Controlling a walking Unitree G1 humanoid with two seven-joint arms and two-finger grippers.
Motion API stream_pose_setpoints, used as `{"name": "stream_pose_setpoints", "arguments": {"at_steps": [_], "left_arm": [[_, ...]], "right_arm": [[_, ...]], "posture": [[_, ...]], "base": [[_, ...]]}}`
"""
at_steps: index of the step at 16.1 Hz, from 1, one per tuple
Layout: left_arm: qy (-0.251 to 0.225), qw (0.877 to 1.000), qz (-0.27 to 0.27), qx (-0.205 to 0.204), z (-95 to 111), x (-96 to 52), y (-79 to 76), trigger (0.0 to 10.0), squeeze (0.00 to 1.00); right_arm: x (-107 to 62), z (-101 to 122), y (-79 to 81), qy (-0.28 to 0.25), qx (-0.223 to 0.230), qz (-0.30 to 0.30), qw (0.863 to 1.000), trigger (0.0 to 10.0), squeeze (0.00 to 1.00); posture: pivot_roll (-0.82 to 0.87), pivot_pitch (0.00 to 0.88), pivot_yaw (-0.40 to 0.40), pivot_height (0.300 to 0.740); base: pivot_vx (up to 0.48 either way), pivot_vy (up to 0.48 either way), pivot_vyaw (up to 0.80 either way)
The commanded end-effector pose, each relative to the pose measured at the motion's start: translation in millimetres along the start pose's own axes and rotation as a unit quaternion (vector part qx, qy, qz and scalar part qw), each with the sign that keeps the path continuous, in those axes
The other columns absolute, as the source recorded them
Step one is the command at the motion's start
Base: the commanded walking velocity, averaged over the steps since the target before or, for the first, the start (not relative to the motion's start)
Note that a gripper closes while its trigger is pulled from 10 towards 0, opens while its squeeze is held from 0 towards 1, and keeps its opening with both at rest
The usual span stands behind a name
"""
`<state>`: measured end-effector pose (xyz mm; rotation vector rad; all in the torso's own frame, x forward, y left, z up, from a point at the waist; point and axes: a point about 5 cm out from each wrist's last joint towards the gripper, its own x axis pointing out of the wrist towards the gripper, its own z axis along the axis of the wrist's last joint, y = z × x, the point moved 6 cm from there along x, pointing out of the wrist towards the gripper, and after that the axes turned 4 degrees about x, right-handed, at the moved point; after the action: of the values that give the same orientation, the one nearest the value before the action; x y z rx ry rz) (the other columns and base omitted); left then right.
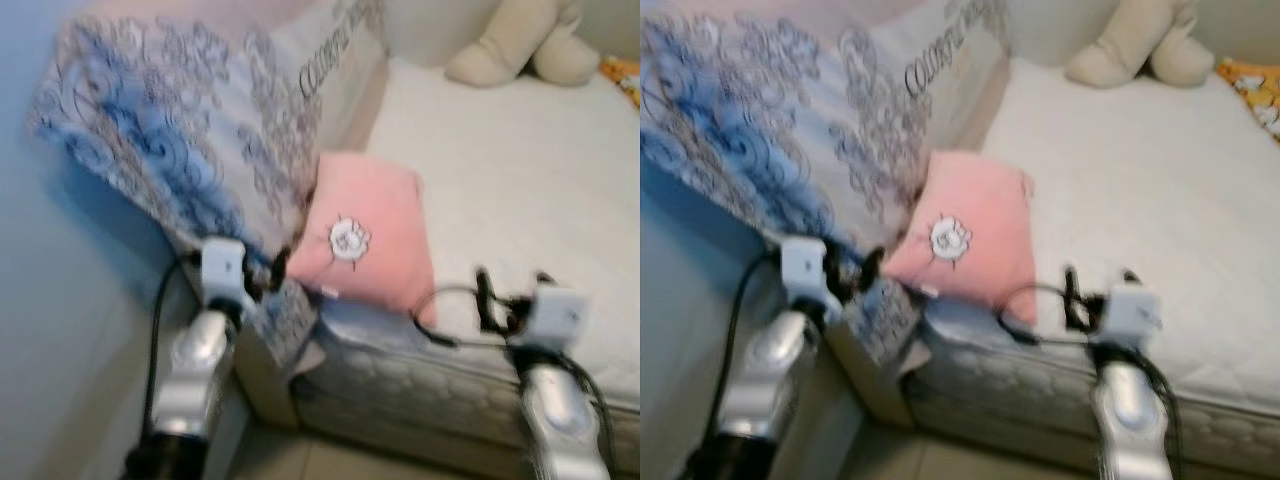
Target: Clean up the room
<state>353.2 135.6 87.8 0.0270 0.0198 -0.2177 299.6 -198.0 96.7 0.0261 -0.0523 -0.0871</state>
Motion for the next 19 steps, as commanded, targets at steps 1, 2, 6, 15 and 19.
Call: {"name": "stream_pose_setpoints", "arguments": {"at_steps": [1,2,6,15,19], "left_arm": [[-0.011,1.0,-0.012,-0.005,6.3,4.7,-4.2,10.0,0.0],[-0.009,1.0,-0.013,-0.004,4.2,4.7,-4.5,10.0,0.0],[-0.015,1.0,-0.025,0.009,5.1,6.9,-8.8,10.0,0.0],[0.072,0.992,0.045,0.094,-36.1,-13.6,29.0,10.0,0.0],[0.067,0.989,0.085,0.101,-29.7,-11.8,57.8,10.0,1.0]], "right_arm": [[-1.7,-2.9,-5.7,0.003,-0.013,-0.006,1.0,10.0,0.0],[-0.6,-3.3,-4.5,0.004,-0.014,-0.006,1.0,10.0,0.0],[0.4,-11.2,-8.9,0.021,-0.009,-0.012,1.0,10.0,0.0],[5.4,-9.4,-17.1,0.017,-0.026,-0.021,0.999,10.0,0.0],[10.2,-13.4,-16.7,0.025,-0.029,-0.015,0.999,10.0,0.0]], "posture": [[-0.14,0.0,0.095,0.727],[-0.14,0.0,0.093,0.727],[-0.1,0.0,0.053,0.727],[-0.09,0.0,0.069,0.727],[-0.08,0.0,0.043,0.727]], "base": [[0.266,-0.394,0.0],[0.266,-0.398,0.0],[0.268,-0.396,-0.43],[0.255,-0.337,-0.14],[0.0,0.0,0.0]]}}
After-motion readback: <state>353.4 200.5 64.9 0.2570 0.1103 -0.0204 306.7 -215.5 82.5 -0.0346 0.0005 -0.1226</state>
